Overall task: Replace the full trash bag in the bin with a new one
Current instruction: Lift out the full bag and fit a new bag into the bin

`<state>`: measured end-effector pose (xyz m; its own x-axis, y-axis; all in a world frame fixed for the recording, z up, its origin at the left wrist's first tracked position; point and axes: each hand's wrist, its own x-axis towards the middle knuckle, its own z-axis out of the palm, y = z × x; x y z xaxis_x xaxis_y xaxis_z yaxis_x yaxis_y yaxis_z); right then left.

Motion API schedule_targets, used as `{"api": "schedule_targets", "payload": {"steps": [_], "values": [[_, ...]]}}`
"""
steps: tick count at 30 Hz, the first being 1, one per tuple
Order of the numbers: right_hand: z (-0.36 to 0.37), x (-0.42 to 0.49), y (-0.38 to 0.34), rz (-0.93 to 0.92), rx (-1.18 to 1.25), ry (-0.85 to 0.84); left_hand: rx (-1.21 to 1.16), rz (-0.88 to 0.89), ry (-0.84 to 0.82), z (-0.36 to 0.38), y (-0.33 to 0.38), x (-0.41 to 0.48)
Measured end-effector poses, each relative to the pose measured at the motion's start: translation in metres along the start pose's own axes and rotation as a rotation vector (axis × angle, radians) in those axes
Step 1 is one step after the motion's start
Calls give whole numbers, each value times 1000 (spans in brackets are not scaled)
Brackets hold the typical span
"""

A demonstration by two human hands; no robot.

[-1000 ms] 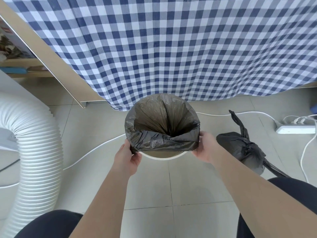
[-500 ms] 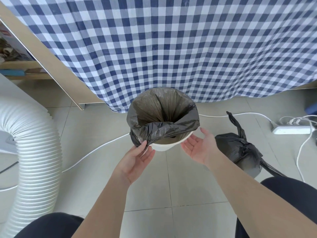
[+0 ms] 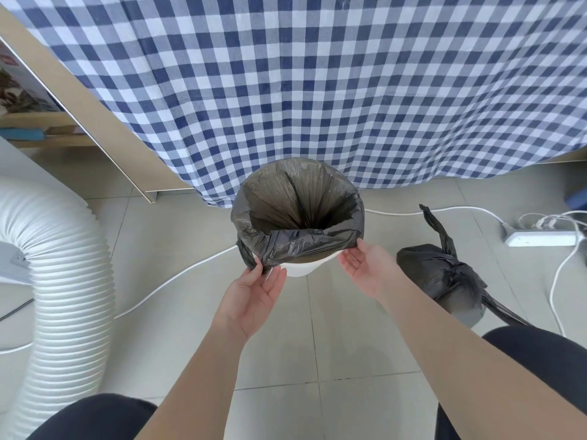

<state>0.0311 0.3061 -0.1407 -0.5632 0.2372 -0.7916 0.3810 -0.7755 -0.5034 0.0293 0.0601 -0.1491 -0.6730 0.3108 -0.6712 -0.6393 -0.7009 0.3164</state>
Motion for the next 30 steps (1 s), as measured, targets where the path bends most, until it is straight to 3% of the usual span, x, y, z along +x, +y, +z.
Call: {"api": "schedule_targets", "payload": {"steps": [11, 15, 17, 19, 21, 24, 30], "values": [[7, -3, 9, 22, -71, 9, -38, 3, 121, -2, -4, 26], [0, 2, 3, 14, -171, 79, 54, 22, 245, -3, 2, 25], [2, 4, -10, -115, -266, 246, 173, 116, 398, 1, 10, 21], [9, 4, -28, -355, -445, 341, 342, 319, 521, 9, 23, 16], [22, -4, -41, -520, -626, 218, 504, 466, 456, 23, 35, 11], [38, -10, -49, -506, -768, 37, 651, 435, 302, 43, 41, 6], [27, -12, -60, -451, -1160, 74, 893, 337, 342, 33, 44, 1]]}}
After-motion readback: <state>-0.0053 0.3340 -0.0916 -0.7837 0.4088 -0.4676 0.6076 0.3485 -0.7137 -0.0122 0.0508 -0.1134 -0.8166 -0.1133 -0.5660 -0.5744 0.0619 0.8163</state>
